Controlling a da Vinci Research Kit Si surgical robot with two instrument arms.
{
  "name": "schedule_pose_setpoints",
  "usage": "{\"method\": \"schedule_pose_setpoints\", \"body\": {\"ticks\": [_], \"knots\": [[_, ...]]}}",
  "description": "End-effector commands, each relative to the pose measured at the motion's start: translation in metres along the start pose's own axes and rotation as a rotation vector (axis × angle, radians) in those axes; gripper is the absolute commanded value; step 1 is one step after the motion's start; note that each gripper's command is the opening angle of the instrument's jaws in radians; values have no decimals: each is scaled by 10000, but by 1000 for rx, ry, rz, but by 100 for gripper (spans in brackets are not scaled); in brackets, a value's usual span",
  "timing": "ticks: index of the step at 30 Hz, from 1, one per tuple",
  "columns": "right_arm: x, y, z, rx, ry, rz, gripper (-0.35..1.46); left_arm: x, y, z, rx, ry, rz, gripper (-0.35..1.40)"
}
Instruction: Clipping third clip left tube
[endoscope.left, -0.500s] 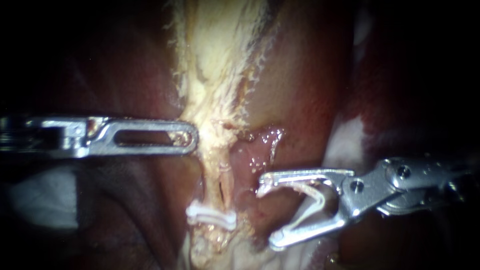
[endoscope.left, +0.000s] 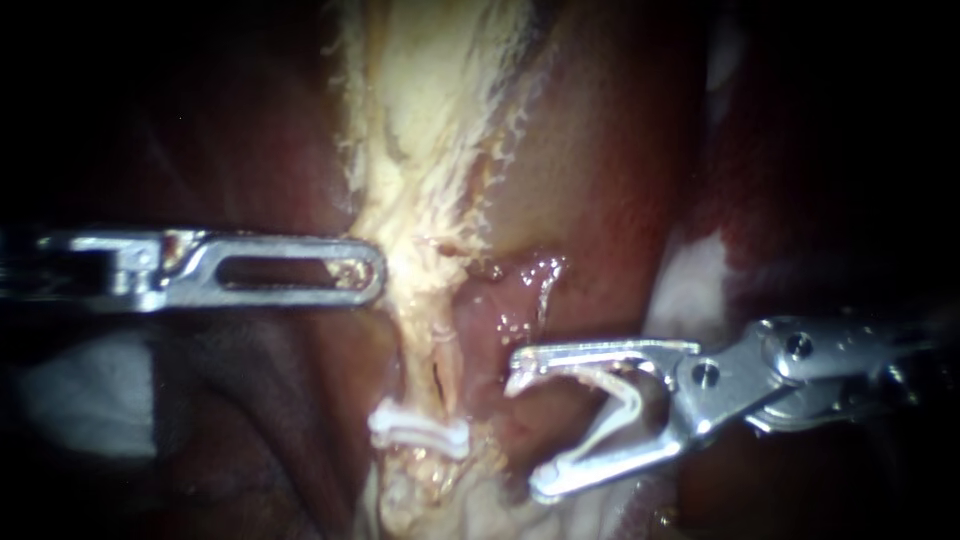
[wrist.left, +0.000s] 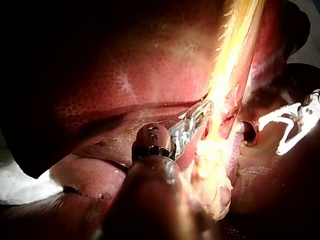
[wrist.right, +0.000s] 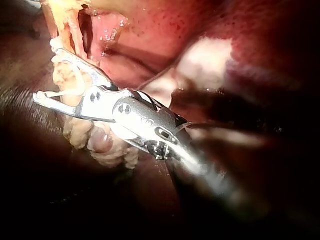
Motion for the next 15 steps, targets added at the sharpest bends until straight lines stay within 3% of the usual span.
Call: {"method": "schedule_pose_setpoints", "body": {"ticks": [1, 5, 10, 15], "knots": [[-3, 1, 3, -1, -1, 5, 59, -3, 1, -5, -7, -6, -2, -35], [-13, 7, 15, -7, -8, 7, 59, -7, 3, -17, -17, -16, -7, -35], [-26, 17, 34, -14, -31, 21, 59, -5, 1, -21, -19, -18, -9, -35], [-37, 27, 49, -18, -30, 40, 59, -2, -3, -23, -21, -20, -11, -35]]}}
